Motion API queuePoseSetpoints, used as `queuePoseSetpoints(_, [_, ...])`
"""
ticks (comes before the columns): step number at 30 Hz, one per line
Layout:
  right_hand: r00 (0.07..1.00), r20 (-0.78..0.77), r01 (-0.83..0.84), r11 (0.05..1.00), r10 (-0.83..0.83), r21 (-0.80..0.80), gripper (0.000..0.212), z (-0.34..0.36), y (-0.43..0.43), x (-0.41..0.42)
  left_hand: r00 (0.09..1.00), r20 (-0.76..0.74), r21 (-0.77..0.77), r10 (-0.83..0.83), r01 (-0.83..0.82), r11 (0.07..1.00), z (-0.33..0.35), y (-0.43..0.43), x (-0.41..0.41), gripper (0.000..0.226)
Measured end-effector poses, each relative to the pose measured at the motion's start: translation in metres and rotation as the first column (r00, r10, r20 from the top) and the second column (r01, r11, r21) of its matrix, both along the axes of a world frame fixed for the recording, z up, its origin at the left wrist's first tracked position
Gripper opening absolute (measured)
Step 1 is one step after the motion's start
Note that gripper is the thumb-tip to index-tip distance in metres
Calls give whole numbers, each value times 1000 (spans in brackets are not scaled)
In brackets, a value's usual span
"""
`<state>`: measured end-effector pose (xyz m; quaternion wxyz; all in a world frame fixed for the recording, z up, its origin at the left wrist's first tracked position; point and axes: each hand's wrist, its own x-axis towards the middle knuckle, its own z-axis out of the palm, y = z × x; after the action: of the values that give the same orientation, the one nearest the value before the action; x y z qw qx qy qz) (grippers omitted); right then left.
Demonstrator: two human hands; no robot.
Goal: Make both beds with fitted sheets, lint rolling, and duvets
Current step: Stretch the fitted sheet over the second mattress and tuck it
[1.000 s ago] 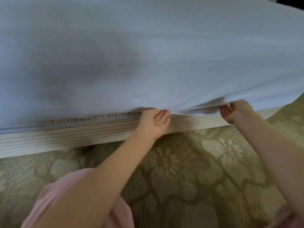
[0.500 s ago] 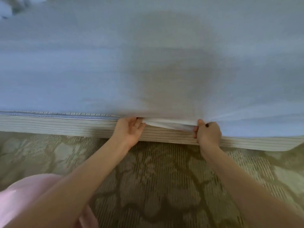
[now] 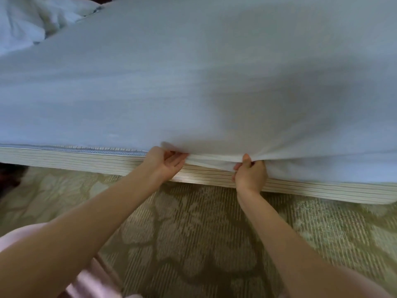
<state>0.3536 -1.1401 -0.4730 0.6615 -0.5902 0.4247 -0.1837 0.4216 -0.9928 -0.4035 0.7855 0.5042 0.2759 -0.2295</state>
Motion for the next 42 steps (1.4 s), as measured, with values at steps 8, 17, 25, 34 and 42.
queuePoseSetpoints(8, [987,-66,-136,985,143,107,20,11,-24,-7,996,-79,-104,-31,23,994,-7,-8,2,27])
queuePoseSetpoints(17, [995,90,-88,888,53,451,15,20,-20,-4,994,-74,-141,-86,75,987,-15,-6,7,38])
queuePoseSetpoints(25, [965,258,-136,755,-46,641,18,48,-21,0,952,-96,-165,-289,271,948,-12,17,35,32])
queuePoseSetpoints(34, [864,490,-270,718,-114,642,26,25,-12,11,964,-26,-404,-263,230,885,-23,9,26,25])
queuePoseSetpoints(42, [765,641,-430,692,-62,580,46,21,-11,33,970,73,-606,-230,226,763,-35,-14,25,43])
